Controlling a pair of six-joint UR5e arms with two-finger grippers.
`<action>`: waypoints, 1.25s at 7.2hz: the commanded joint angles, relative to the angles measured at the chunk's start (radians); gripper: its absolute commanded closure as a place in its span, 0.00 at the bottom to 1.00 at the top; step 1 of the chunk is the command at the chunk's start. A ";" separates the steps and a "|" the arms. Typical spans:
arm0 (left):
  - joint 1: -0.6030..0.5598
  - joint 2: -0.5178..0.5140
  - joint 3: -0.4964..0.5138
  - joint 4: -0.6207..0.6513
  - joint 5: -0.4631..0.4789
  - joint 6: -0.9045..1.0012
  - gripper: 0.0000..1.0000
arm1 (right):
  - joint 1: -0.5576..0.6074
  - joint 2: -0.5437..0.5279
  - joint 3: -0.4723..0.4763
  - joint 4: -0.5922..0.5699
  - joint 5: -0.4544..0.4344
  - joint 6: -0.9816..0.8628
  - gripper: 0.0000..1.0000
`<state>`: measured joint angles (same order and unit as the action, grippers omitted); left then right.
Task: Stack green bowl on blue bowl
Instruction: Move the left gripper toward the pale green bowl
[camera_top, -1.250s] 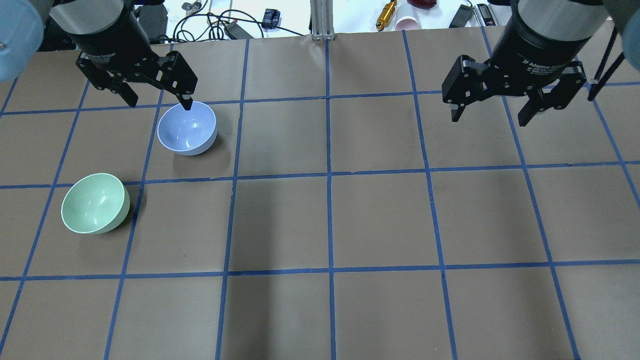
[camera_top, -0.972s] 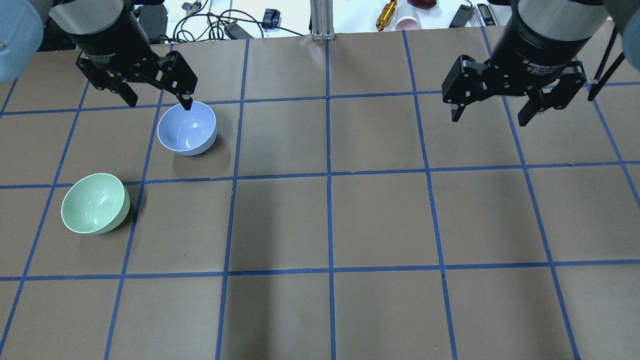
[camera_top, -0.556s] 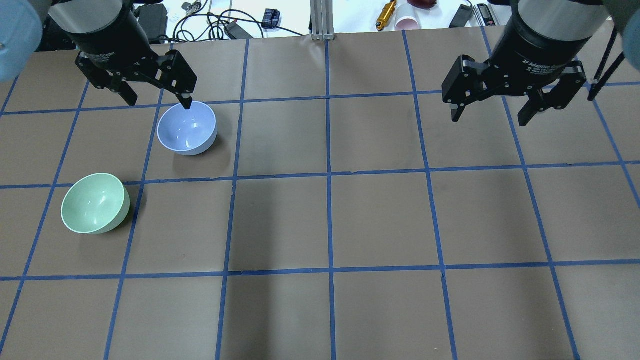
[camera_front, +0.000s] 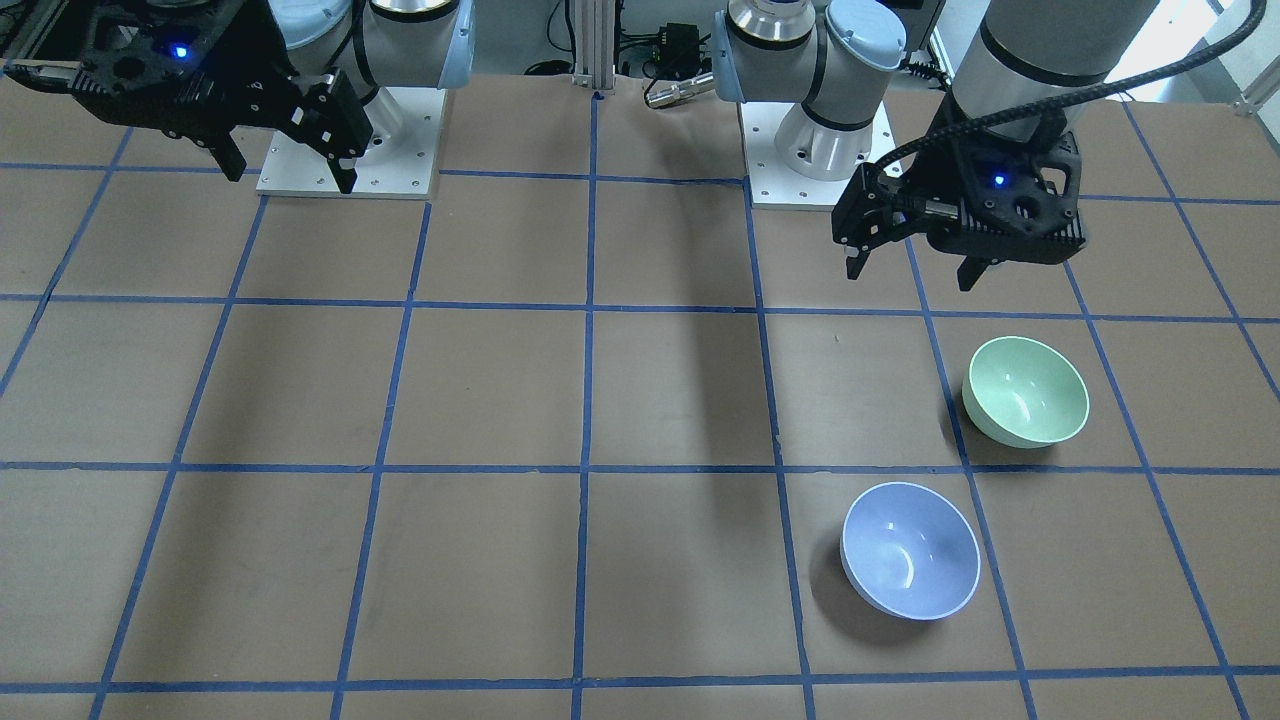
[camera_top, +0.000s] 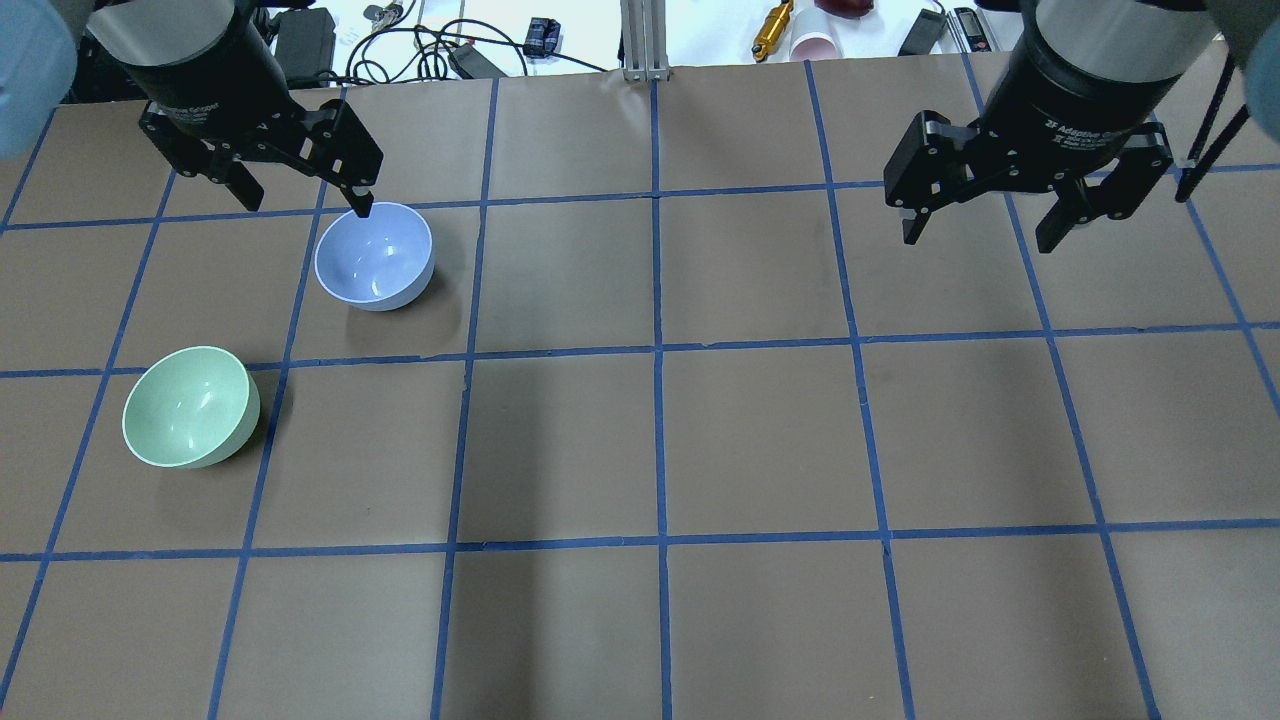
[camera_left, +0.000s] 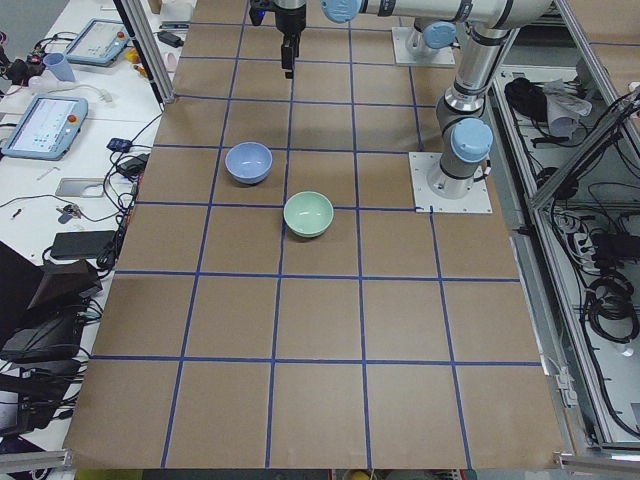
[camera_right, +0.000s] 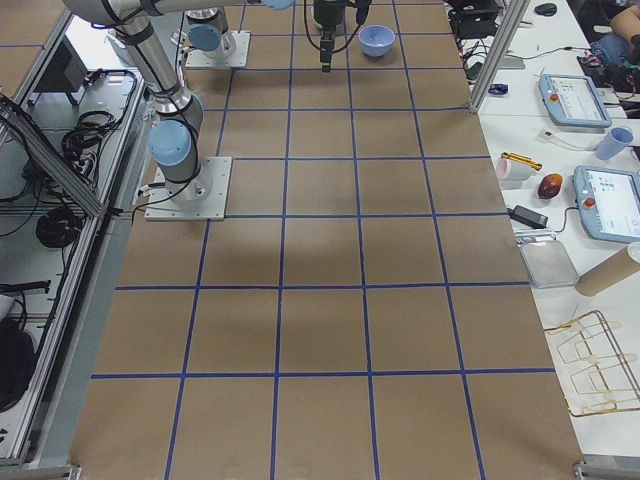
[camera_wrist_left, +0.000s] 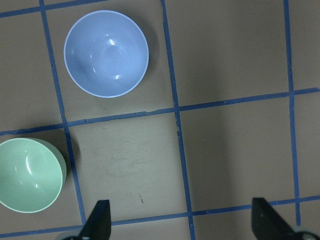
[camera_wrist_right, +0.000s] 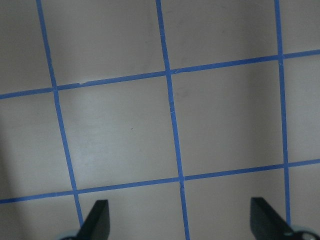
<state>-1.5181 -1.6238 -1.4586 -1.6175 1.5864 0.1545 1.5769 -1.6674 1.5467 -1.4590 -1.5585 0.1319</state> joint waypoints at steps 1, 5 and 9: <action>0.096 -0.002 -0.011 -0.001 -0.005 0.067 0.00 | 0.000 0.000 0.000 0.000 0.000 0.000 0.00; 0.366 -0.041 -0.089 0.011 -0.014 0.267 0.00 | 0.000 0.000 0.001 0.000 0.000 0.000 0.00; 0.540 -0.067 -0.277 0.273 -0.009 0.460 0.00 | 0.000 0.000 0.000 -0.001 0.000 0.000 0.00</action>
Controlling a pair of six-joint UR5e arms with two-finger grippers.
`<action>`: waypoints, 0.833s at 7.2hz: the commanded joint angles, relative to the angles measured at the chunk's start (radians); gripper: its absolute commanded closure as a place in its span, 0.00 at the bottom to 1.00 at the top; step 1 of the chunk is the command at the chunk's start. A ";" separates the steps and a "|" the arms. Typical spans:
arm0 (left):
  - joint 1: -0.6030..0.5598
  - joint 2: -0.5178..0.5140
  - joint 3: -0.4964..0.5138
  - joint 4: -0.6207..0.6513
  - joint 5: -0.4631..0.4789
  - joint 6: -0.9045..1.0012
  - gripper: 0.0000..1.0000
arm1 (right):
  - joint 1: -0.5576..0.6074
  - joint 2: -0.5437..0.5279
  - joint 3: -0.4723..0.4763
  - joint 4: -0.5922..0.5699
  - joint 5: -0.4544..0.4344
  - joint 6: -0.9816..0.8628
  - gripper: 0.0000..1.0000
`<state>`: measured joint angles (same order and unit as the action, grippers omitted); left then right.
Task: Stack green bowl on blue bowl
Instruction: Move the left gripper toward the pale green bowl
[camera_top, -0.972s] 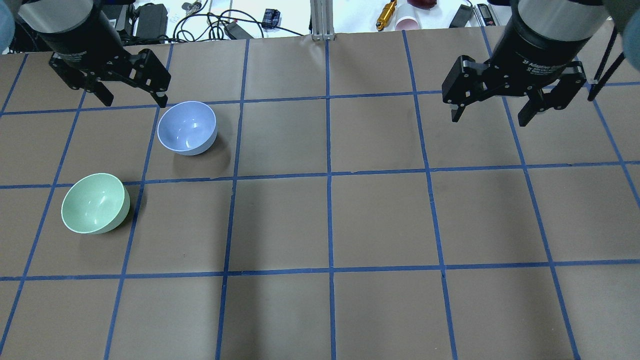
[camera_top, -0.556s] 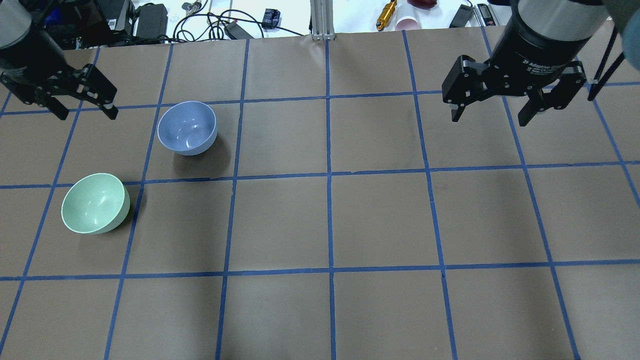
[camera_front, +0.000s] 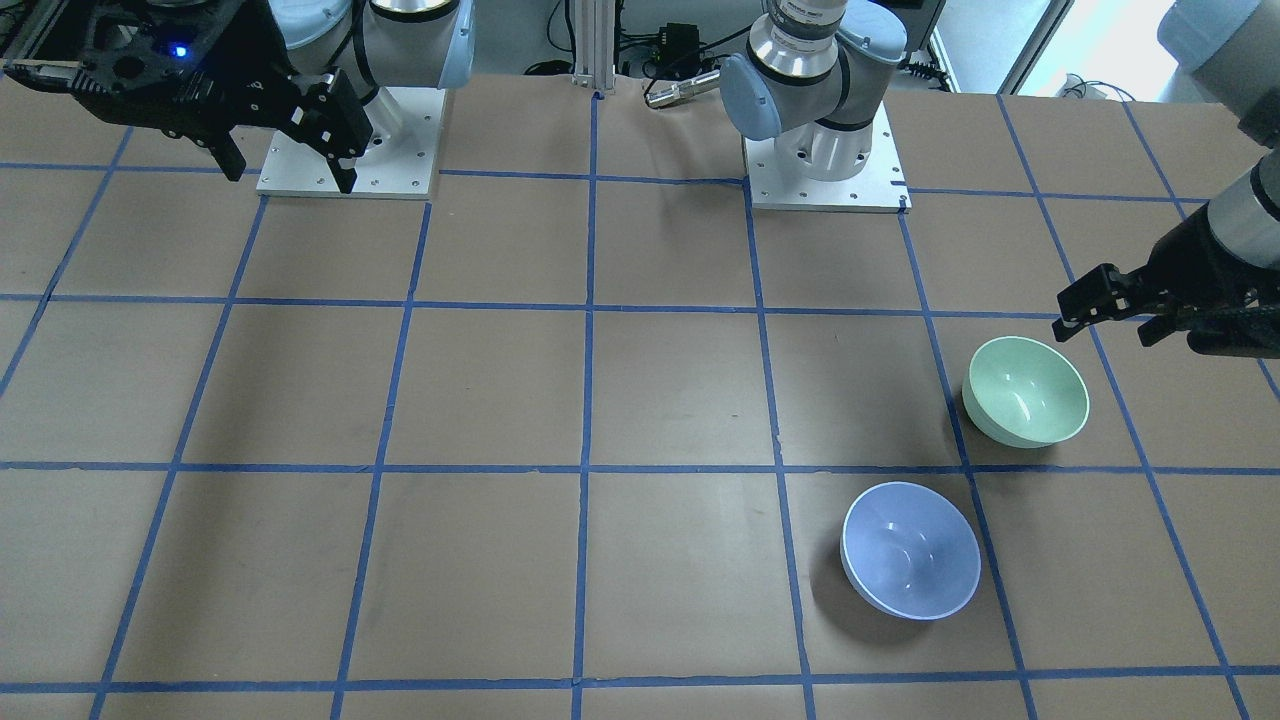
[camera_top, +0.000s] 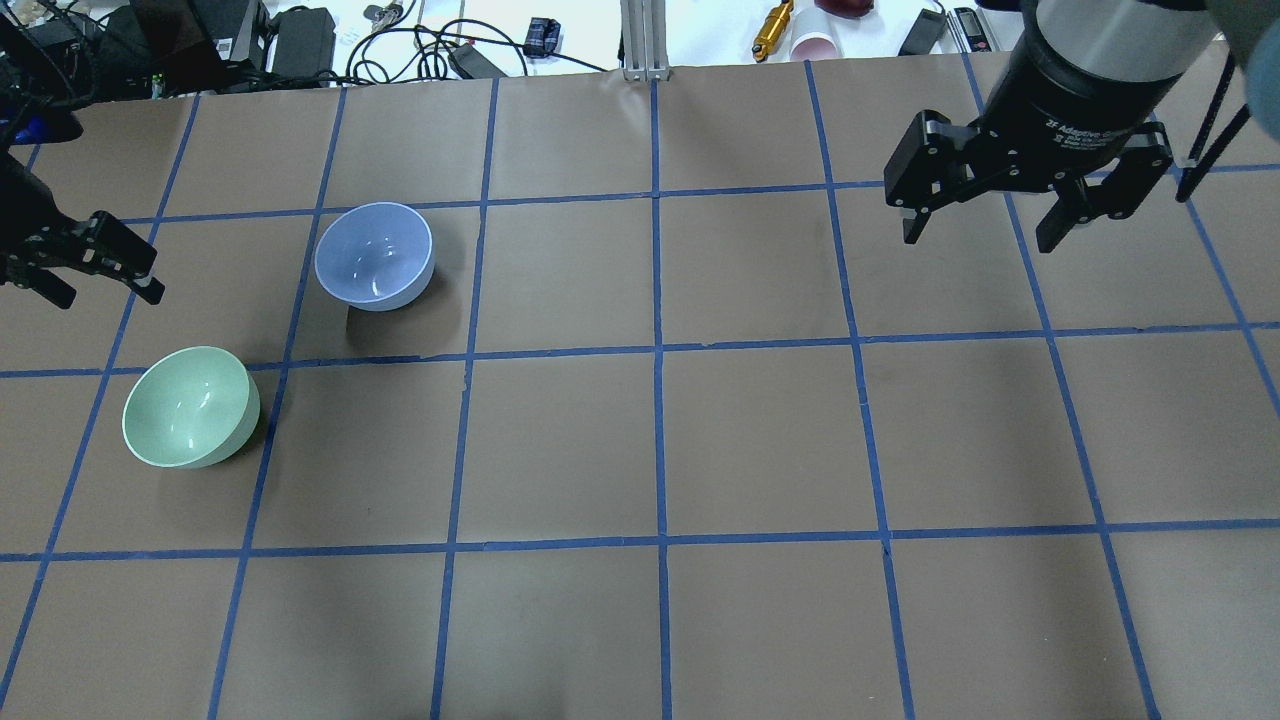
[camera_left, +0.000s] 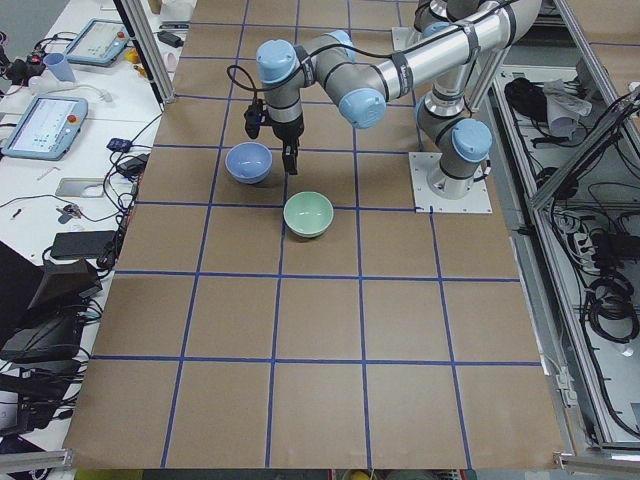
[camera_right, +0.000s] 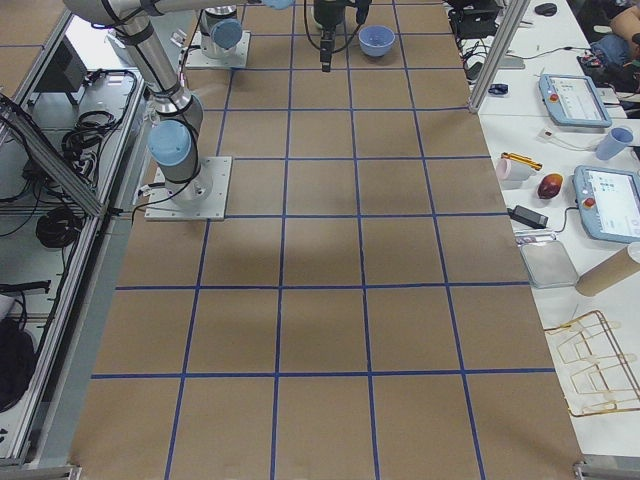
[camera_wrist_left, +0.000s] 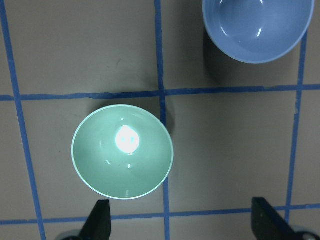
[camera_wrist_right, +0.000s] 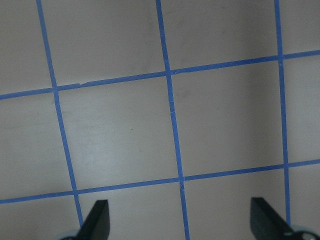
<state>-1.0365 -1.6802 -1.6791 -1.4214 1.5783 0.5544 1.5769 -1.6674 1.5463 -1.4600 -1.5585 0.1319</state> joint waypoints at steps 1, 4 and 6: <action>0.096 -0.024 -0.082 0.138 -0.003 0.118 0.00 | 0.000 0.000 0.000 0.001 0.000 0.000 0.00; 0.169 -0.087 -0.135 0.263 -0.009 0.203 0.00 | 0.000 0.000 0.000 0.000 0.000 0.000 0.00; 0.177 -0.127 -0.140 0.301 -0.009 0.208 0.00 | 0.000 0.000 0.000 0.000 0.000 0.000 0.00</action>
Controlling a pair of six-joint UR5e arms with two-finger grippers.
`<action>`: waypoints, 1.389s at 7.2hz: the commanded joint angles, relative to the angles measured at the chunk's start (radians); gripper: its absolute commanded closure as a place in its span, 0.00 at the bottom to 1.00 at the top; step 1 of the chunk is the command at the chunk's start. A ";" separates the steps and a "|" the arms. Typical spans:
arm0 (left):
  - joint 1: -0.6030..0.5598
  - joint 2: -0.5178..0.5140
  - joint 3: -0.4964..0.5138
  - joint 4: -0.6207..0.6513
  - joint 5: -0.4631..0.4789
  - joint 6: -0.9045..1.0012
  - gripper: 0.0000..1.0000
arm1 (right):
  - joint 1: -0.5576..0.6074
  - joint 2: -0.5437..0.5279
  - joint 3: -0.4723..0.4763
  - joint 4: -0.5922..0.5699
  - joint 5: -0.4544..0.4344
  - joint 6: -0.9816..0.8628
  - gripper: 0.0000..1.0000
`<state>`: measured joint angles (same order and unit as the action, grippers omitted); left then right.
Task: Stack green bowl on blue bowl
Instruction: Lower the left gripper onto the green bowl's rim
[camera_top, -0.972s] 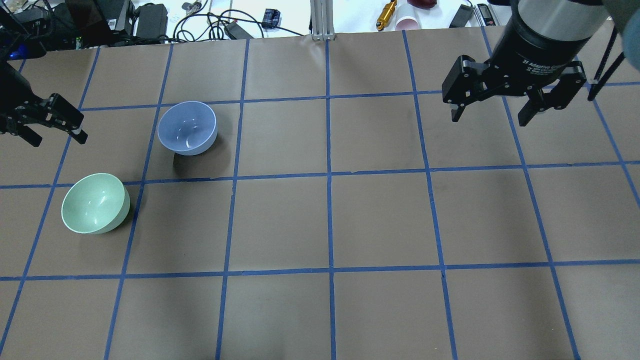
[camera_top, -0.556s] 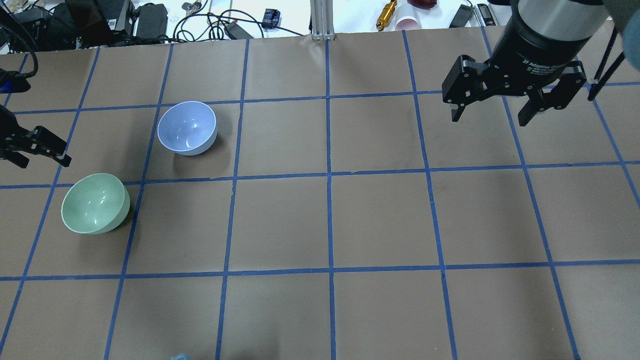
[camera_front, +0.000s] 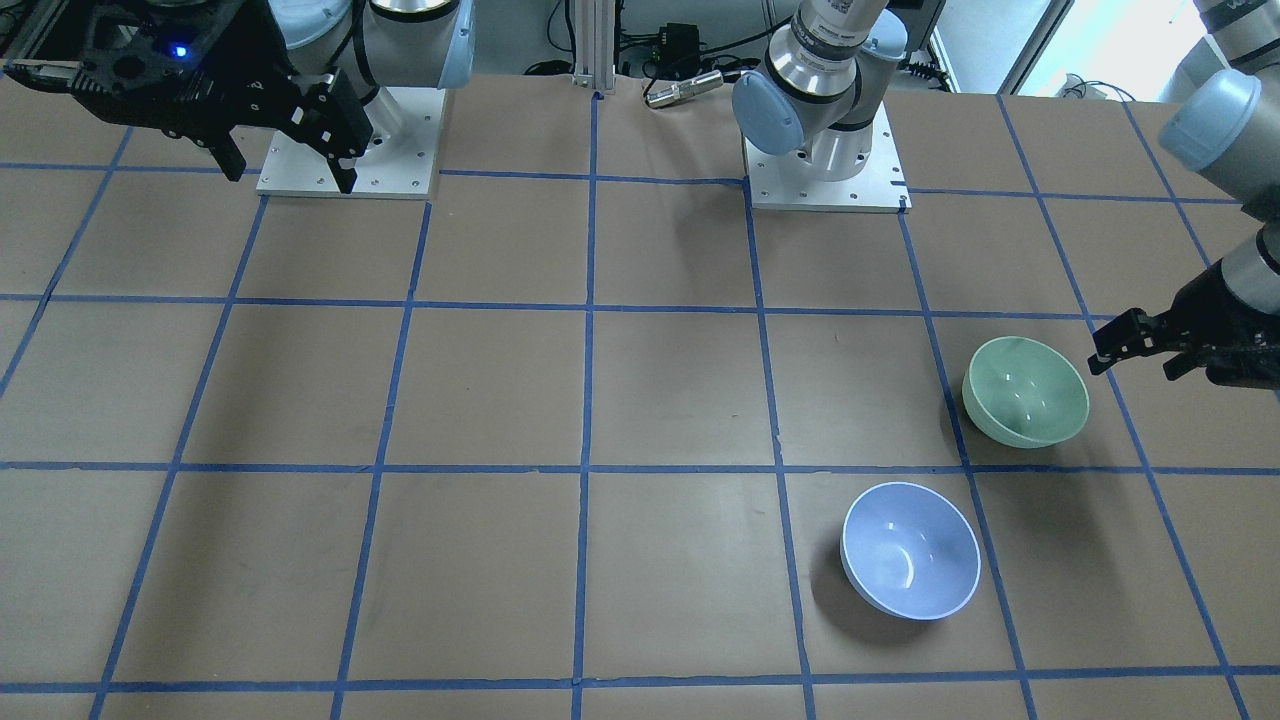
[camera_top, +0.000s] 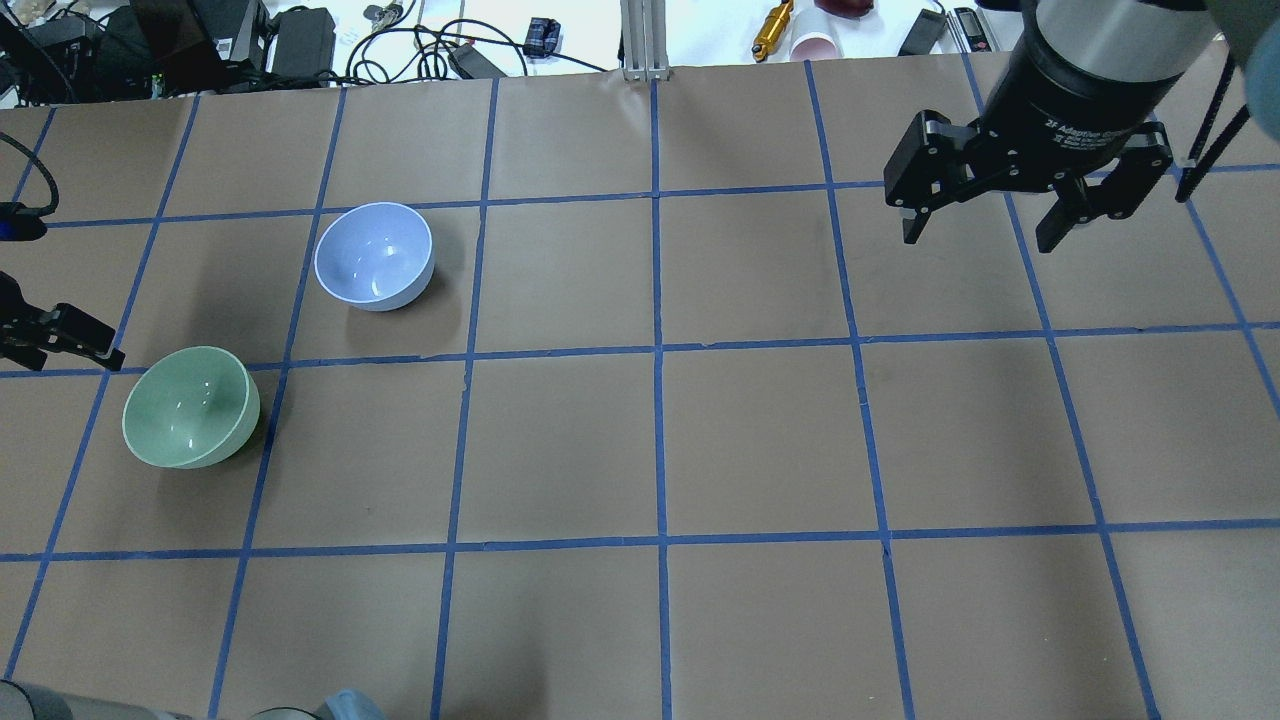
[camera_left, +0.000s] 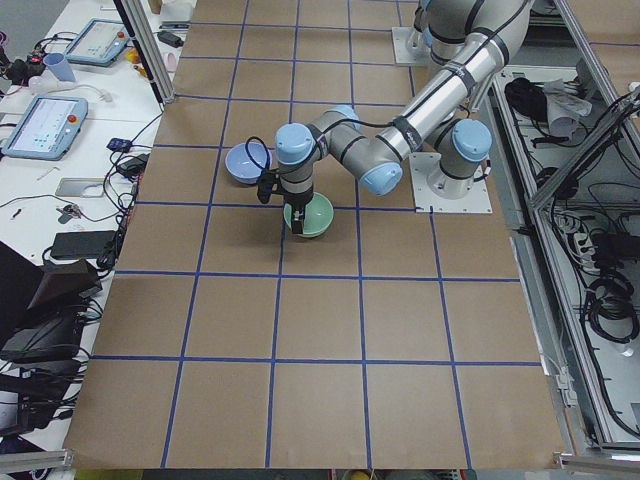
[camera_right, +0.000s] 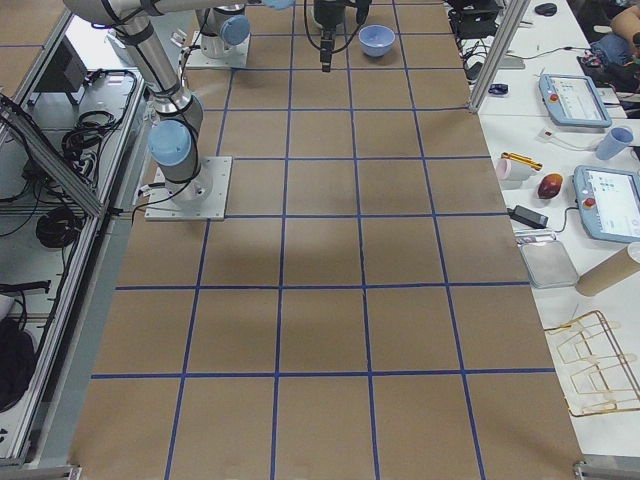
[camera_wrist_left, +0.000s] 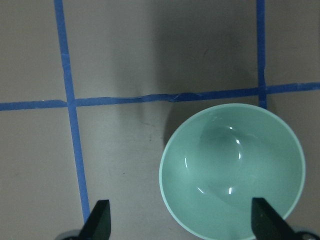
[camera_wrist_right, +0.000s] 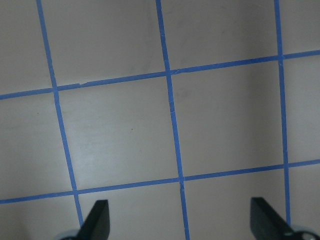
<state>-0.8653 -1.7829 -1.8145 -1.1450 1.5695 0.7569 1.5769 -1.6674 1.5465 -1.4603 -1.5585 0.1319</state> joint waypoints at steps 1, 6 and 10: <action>0.006 -0.045 -0.012 0.051 0.000 0.004 0.00 | 0.000 0.000 0.000 0.000 0.000 0.000 0.00; 0.009 -0.084 -0.117 0.186 -0.003 0.004 0.00 | 0.000 0.000 0.001 0.001 0.000 0.000 0.00; 0.058 -0.095 -0.164 0.186 -0.055 0.033 0.00 | 0.000 0.000 0.001 0.000 0.000 0.000 0.00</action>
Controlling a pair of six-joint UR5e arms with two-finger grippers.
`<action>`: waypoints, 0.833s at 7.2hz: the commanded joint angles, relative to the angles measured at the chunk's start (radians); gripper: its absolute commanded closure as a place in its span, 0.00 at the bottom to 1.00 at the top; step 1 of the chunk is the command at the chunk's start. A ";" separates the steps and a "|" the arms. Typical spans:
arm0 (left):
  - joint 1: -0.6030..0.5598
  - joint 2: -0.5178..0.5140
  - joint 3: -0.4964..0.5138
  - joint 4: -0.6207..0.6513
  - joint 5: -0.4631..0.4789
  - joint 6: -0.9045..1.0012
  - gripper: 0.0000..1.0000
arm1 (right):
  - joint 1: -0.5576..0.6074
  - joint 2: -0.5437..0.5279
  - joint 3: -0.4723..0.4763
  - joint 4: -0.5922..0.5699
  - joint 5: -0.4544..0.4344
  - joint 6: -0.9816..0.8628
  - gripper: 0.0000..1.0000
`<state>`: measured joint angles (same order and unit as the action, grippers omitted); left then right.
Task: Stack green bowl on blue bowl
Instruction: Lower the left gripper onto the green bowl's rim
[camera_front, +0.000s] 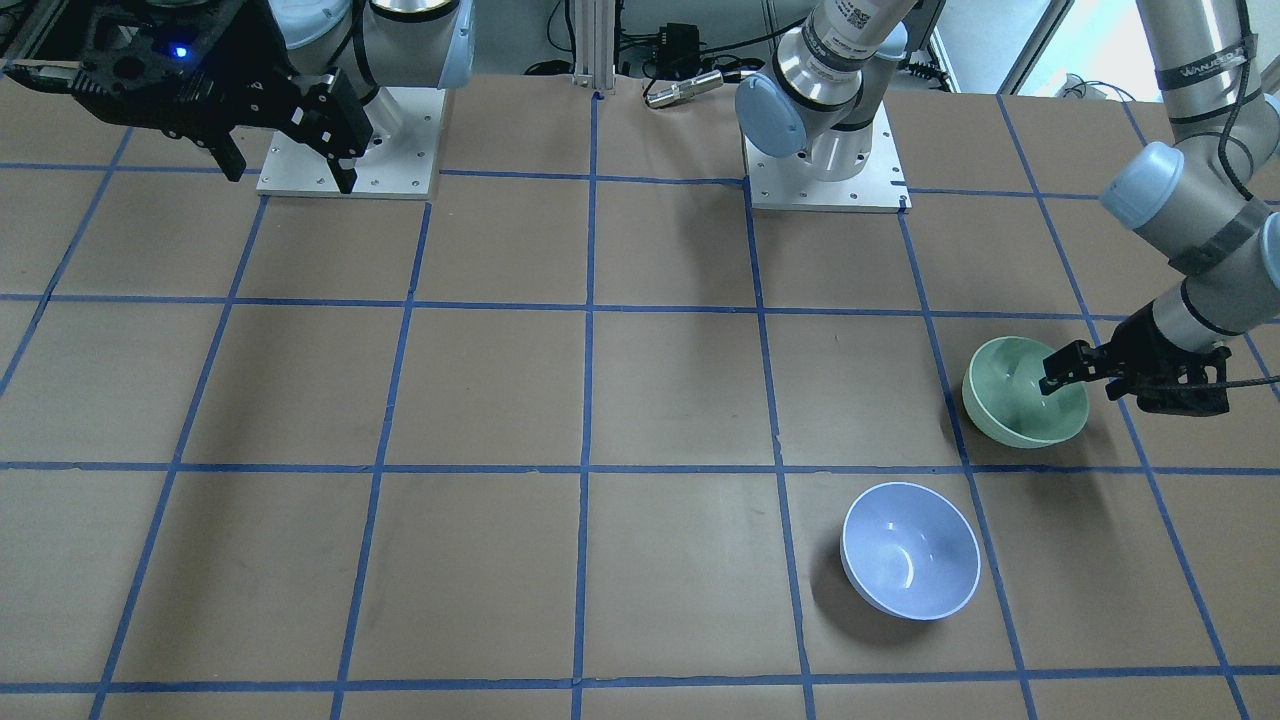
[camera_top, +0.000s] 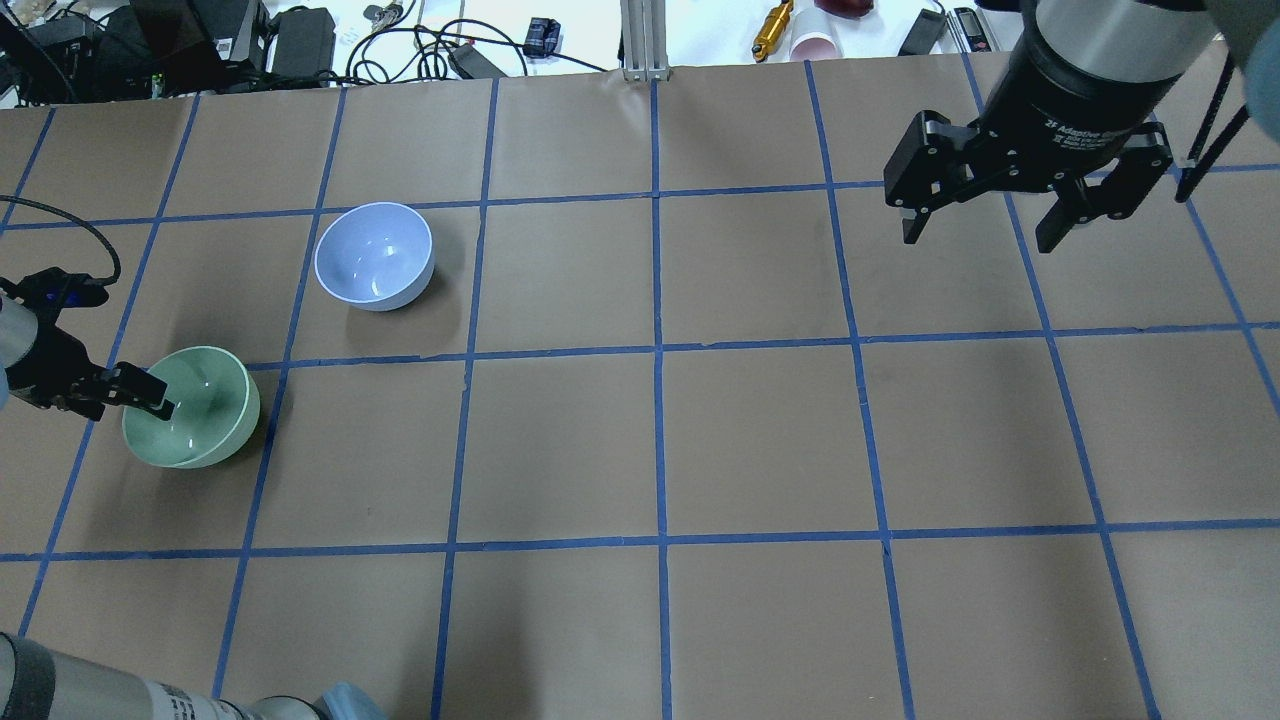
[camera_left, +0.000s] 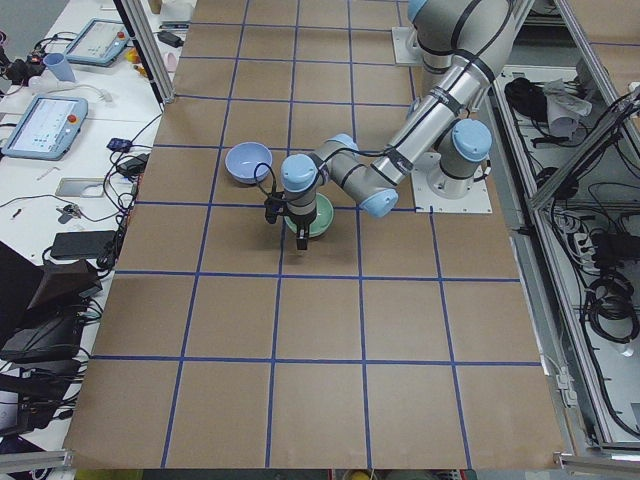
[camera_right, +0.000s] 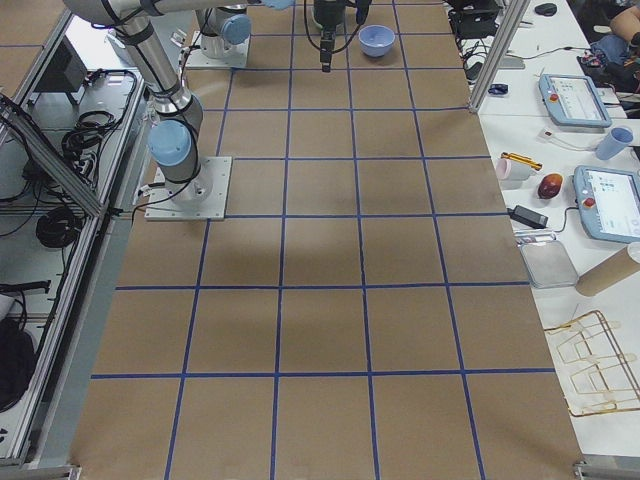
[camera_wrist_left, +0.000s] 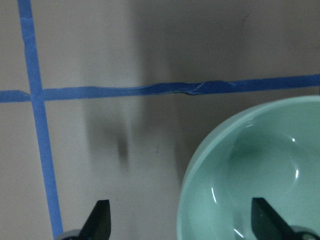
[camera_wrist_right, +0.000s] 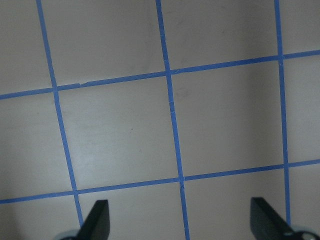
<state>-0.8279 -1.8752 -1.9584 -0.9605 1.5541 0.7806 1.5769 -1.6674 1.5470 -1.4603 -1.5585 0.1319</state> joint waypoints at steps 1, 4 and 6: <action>0.021 -0.007 -0.019 0.002 -0.046 0.008 0.00 | 0.000 0.000 -0.001 0.000 0.000 0.000 0.00; 0.021 -0.034 -0.019 0.002 -0.046 0.006 0.00 | 0.000 0.000 0.001 0.001 0.000 0.000 0.00; 0.021 -0.045 -0.017 0.002 -0.048 0.006 0.00 | 0.000 0.000 -0.001 0.001 0.000 0.000 0.00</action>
<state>-0.8069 -1.9143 -1.9765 -0.9589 1.5076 0.7869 1.5769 -1.6674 1.5467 -1.4594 -1.5586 0.1319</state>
